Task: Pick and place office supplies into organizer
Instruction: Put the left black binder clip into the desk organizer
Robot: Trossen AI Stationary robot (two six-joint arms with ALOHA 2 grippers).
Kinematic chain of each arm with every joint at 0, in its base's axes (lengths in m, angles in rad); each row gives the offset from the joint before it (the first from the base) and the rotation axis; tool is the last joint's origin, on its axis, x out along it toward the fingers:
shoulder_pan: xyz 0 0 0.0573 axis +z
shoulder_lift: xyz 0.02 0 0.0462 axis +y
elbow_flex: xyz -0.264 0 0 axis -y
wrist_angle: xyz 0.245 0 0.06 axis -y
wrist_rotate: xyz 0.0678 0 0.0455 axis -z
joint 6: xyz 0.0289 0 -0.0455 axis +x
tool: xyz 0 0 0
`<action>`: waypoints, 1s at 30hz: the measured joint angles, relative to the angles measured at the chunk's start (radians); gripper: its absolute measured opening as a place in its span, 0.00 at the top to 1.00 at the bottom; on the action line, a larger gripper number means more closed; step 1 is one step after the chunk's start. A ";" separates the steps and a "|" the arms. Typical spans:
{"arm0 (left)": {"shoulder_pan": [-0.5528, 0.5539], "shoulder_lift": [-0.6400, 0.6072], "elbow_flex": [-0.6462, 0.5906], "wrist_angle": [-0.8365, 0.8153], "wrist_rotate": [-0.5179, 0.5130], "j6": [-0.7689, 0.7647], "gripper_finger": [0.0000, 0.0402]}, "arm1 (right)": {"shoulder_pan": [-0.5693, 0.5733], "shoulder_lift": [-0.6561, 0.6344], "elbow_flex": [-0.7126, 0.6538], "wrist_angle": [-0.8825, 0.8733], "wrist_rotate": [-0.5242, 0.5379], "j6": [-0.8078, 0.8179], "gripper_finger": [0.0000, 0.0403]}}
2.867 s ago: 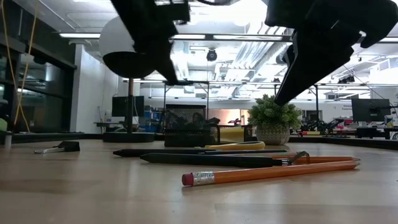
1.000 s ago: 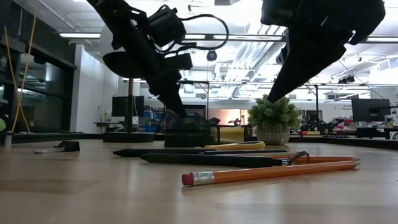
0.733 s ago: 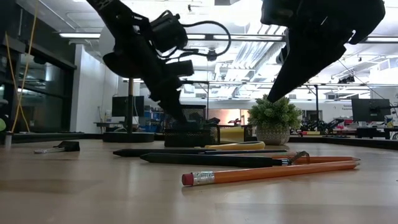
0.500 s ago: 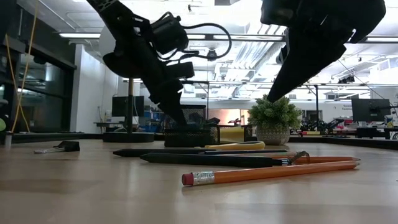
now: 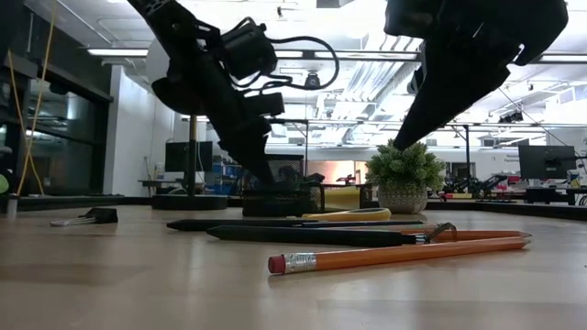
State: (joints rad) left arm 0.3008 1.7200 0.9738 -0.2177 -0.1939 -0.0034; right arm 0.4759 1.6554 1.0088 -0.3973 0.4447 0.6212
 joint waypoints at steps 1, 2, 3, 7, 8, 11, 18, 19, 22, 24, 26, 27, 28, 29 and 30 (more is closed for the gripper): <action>0.000 -0.005 0.007 -0.020 0.001 -0.016 0.55 | 0.000 0.000 0.000 0.000 0.002 0.000 0.71; 0.000 -0.012 0.015 -0.050 0.003 -0.035 0.54 | 0.000 0.000 0.000 0.000 0.002 0.000 0.71; 0.000 -0.020 0.023 -0.083 0.002 -0.052 0.54 | 0.000 0.000 0.000 -0.001 0.002 0.000 0.71; -0.001 -0.063 0.060 -0.212 0.006 -0.099 0.57 | 0.000 0.000 0.000 -0.002 0.012 -0.001 0.71; -0.003 -0.076 0.067 -0.241 0.018 -0.124 0.58 | 0.000 0.000 0.000 -0.003 0.015 -0.001 0.71; -0.025 -0.122 0.072 -0.313 0.025 -0.233 0.61 | 0.000 0.000 0.000 -0.005 0.027 0.000 0.71; -0.139 -0.199 0.072 -0.483 0.037 -0.660 0.66 | 0.000 0.000 0.000 -0.005 0.066 0.006 0.71; -0.159 -0.204 0.072 -0.510 0.048 -0.719 0.66 | 0.000 0.000 0.000 -0.005 0.066 0.006 0.71; -0.228 -0.209 0.072 -0.557 0.067 -0.863 0.68 | 0.000 0.000 0.000 -0.005 0.065 0.006 0.71; -0.280 -0.209 0.072 -0.576 0.083 -0.946 0.69 | 0.000 0.000 0.000 -0.005 0.061 0.003 0.71; -0.333 -0.209 0.072 -0.583 0.090 -1.005 0.70 | 0.000 0.000 0.000 -0.005 0.053 0.002 0.71; -0.359 -0.209 0.072 -0.587 0.089 -1.029 0.71 | 0.000 0.000 0.000 -0.005 0.047 0.002 0.71; -0.384 -0.209 0.072 -0.590 0.084 -1.046 0.71 | 0.000 0.000 0.000 -0.005 0.043 0.001 0.71; -0.408 -0.209 0.072 -0.592 0.075 -1.056 0.72 | 0.000 0.000 0.000 -0.005 0.040 -0.001 0.71; -0.430 -0.209 0.072 -0.597 0.067 -1.065 0.72 | 0.000 0.000 0.000 -0.005 0.036 -0.002 0.71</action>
State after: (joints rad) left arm -0.1289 1.5112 1.0454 -0.8149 -0.1265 -1.0685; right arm 0.4755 1.6554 1.0088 -0.4019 0.4805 0.6194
